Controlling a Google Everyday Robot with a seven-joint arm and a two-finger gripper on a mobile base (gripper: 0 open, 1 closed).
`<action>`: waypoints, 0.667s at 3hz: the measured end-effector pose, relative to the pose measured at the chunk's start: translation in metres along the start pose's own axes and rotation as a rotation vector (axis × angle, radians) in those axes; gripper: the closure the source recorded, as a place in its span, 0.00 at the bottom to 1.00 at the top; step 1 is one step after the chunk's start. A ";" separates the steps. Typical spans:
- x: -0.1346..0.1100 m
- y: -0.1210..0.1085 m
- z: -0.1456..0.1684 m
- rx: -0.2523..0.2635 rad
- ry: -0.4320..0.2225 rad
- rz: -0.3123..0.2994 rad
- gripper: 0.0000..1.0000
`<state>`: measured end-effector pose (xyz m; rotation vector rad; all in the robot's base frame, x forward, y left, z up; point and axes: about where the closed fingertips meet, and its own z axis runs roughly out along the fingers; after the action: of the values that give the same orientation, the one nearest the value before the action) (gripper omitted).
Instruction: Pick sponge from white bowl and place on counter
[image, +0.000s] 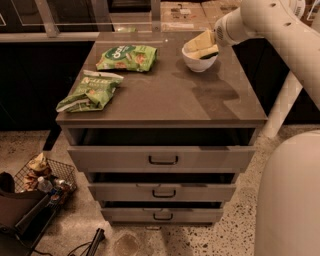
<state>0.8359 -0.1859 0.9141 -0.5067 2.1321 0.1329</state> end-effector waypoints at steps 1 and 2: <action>0.014 -0.002 0.005 0.020 0.014 0.010 0.00; 0.026 -0.003 0.007 0.042 0.017 0.030 0.15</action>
Offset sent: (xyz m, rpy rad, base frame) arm -0.0157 -0.0175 -0.0346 0.0014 0.0023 -0.1023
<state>0.8294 -0.1948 0.8891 -0.4534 2.1552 0.1006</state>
